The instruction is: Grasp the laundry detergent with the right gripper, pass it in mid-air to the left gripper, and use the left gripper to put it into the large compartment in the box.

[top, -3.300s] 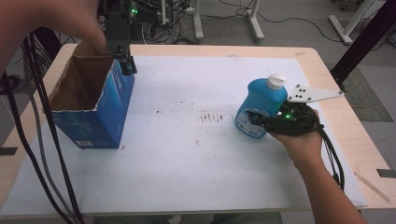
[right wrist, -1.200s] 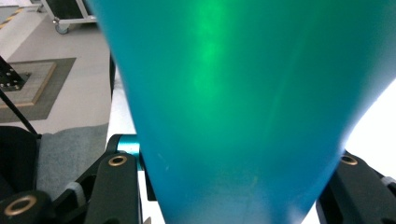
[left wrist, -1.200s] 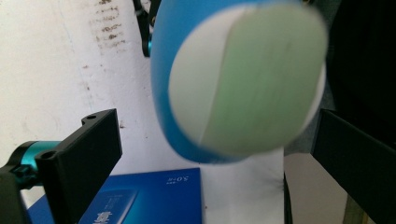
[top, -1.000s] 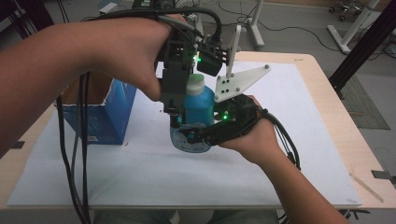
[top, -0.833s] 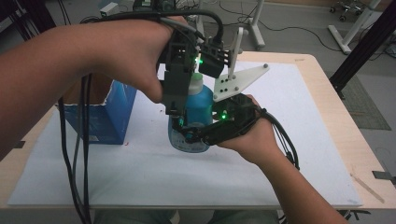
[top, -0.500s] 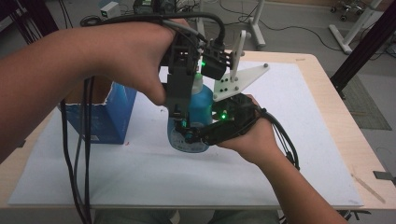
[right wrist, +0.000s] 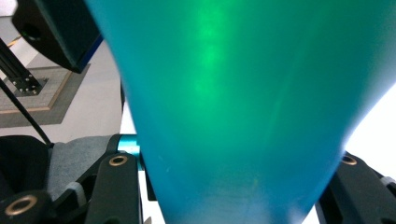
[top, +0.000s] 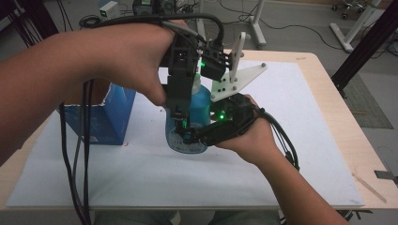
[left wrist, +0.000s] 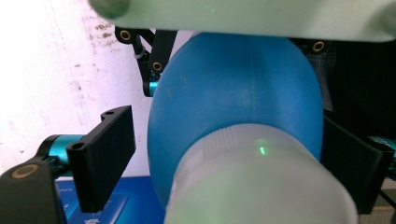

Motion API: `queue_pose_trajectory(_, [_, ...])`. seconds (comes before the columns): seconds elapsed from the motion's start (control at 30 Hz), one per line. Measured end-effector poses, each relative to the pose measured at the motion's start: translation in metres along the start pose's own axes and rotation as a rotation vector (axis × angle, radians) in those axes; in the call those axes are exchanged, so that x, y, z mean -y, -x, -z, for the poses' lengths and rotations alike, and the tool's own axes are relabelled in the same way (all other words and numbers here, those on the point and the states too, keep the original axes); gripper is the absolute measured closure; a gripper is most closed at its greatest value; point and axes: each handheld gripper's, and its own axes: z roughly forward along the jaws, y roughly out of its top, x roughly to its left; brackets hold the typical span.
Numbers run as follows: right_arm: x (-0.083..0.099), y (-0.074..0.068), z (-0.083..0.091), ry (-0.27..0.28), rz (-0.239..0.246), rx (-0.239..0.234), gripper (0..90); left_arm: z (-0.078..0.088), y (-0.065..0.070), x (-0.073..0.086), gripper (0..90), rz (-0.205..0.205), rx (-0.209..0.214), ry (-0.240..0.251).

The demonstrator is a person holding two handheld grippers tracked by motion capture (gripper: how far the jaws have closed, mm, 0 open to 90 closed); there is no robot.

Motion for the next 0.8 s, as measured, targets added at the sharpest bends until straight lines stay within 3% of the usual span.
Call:
queue_pose_trajectory(0.3, [0.0002, 0.0009, 0.0002, 0.006, -0.001, -0.001, 45.9, 0.0002, -0.0009, 0.0006, 22.0, 0.006, 0.013, 0.003])
queue_pose_trajectory(0.8, [0.0002, 0.0016, 0.0018, 0.013, -0.002, -0.003, 45.9, -0.0012, -0.0023, -0.0033, 26.8, 0.001, 0.021, 0.001])
